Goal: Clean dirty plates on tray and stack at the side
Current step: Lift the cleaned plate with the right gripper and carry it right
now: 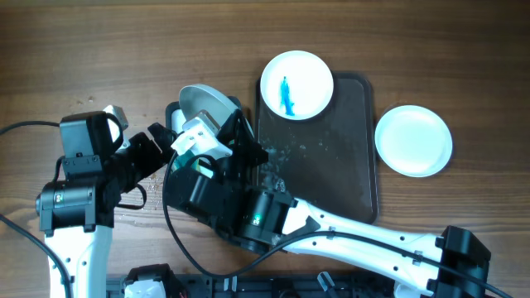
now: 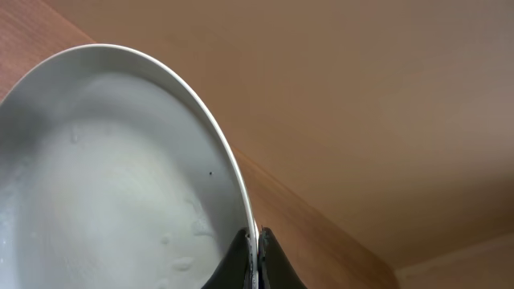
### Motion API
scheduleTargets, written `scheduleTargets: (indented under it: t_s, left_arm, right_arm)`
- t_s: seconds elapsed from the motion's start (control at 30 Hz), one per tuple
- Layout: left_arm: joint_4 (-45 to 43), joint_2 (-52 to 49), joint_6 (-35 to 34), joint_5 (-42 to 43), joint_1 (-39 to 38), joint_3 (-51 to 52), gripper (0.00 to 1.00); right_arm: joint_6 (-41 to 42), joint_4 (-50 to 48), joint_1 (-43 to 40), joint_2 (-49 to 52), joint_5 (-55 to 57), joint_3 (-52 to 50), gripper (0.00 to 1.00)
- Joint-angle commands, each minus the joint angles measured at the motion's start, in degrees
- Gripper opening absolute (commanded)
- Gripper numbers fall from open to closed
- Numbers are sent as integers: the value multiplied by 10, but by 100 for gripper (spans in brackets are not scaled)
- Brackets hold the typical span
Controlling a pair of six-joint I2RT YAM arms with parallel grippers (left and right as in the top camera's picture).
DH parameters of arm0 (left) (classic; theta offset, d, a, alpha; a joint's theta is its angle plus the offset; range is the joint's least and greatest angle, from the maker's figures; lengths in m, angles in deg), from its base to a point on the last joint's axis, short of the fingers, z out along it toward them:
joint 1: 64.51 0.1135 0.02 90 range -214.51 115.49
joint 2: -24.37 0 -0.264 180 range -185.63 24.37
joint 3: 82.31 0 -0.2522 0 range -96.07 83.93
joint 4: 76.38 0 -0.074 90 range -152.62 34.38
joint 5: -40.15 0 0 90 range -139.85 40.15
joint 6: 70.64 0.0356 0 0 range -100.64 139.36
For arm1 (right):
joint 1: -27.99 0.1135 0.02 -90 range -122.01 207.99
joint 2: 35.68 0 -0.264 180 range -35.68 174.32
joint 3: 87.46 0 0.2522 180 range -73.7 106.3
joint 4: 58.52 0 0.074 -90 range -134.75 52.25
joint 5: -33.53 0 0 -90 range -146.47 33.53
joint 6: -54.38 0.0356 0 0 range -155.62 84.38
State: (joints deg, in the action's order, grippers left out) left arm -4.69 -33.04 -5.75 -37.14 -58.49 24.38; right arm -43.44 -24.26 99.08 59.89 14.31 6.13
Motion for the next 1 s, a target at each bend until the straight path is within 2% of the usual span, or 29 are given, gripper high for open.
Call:
scheduleTargets:
  t_s: [0.0, 0.13, 0.17, 0.2, 0.23, 0.27, 0.3, 0.33, 0.37, 0.43, 0.47, 0.5, 0.53, 0.57, 0.6, 0.67, 0.7, 0.87, 0.97]
  left_arm:
    - [1, 0, 7, -8, 4, -7, 100]
    - [1, 0, 7, -8, 4, -7, 100]
    - [1, 0, 7, -8, 4, -7, 100]
    - [1, 0, 7, -8, 4, -7, 100]
    - [1, 0, 7, -8, 4, -7, 100]
    - [1, 0, 7, -8, 4, -7, 100]
    - [1, 0, 7, -8, 4, -7, 100]
    - [1, 0, 7, -8, 4, -7, 100]
    - [1, 0, 7, -8, 4, -7, 100]
    - [1, 0, 7, -8, 4, -7, 100]
    - [1, 0, 7, -8, 4, -7, 100]
    - [1, 0, 7, -8, 4, -7, 100]
    - [1, 0, 7, -8, 4, -7, 100]
    - [1, 0, 7, -8, 4, -7, 100]
    - [0, 0, 7, -8, 4, -7, 100]
    - [0, 0, 7, -8, 4, -7, 100]
    - [0, 0, 7, -8, 4, -7, 100]
    - [0, 0, 7, -8, 4, -7, 100]
    - [0, 0, 7, -8, 4, -7, 100]
  right_arm:
    - [-2, -3, 2, -6, 17, 17, 4]
    - [1, -3, -9, -6, 34, 17, 4]
    - [66, -3, -22, -6, 15, 16, 4]
    - [79, 2, -25, -6, -37, 16, 4]
    - [50, 9, -25, -6, -78, 16, 4]
    - [16, 12, -24, -6, -65, 15, 4]
    - [19, 8, -28, -6, 13, 14, 4]
    - [56, 1, -34, -6, 57, 14, 4]
    - [68, -5, -36, -6, 34, 14, 4]
    - [-33, -3, -27, -6, -34, 14, 4]
    - [-40, -7, -28, -4, 3, 14, 5]
    - [7, -21, -32, -3, 50, 14, 4]
    - [33, -22, -29, -4, 2, 14, 4]
    - [-8, -15, -18, -4, -58, 14, 4]
    - [-25, -14, -11, -2, -51, 13, 4]
    - [56, -11, -16, -1, 13, 12, 4]
    - [104, 0, -22, -1, 3, 12, 4]
    - [354, 112, -106, -1, -253, 12, 4]
    - [414, 147, -187, -17, -438, 12, 4]
